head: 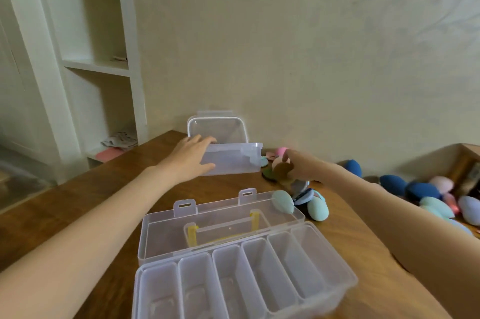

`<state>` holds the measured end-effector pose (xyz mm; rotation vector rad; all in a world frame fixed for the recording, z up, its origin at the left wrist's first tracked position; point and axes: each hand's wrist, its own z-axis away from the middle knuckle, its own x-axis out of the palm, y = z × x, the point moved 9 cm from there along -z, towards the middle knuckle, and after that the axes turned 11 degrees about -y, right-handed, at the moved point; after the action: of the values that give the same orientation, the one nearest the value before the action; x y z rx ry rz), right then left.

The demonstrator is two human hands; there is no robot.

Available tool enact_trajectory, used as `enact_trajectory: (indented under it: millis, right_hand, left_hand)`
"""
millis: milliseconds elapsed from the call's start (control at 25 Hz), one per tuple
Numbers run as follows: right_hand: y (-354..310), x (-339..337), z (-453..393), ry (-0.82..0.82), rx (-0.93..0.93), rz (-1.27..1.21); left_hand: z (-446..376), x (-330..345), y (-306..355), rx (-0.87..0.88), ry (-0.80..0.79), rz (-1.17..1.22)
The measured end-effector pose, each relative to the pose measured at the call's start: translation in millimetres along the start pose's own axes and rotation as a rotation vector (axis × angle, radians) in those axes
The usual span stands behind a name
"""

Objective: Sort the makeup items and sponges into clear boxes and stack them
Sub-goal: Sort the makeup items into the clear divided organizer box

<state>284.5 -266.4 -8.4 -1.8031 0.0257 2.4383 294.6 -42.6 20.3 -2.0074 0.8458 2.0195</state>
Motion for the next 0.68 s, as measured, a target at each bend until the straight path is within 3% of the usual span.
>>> enact_trajectory:
  millis: [160, 360, 440, 560, 600, 680]
  right_hand:
    - [3.2, -20.0, 25.2, 0.201, -0.004, -0.077]
    - [-41.0, -51.0, 89.5, 0.407, -0.209, -0.250]
    - [-65.0, -51.5, 116.0, 0.386, -0.313, -0.356]
    - [-106.6, -23.1, 156.1, 0.185, -0.442, -0.578]
    - [-121.8, -11.4, 167.5, 0.123, -0.489, -0.601]
    - [-147.2, 9.1, 192.2, 0.071, -0.574, -0.600]
  left_hand:
    - [21.9, -8.4, 2.3, -0.030, -0.038, -0.058]
    - [62.5, -21.3, 12.4, -0.003, -0.061, 0.007]
    - [85.4, -11.1, 24.8, 0.038, -0.254, 0.076]
    - [136.7, 22.0, 40.8, -0.020, -0.699, 0.130]
    - [147.0, 30.5, 43.0, -0.015, -0.761, 0.087]
    - [152.3, 36.0, 47.9, 0.037, -0.703, 0.056]
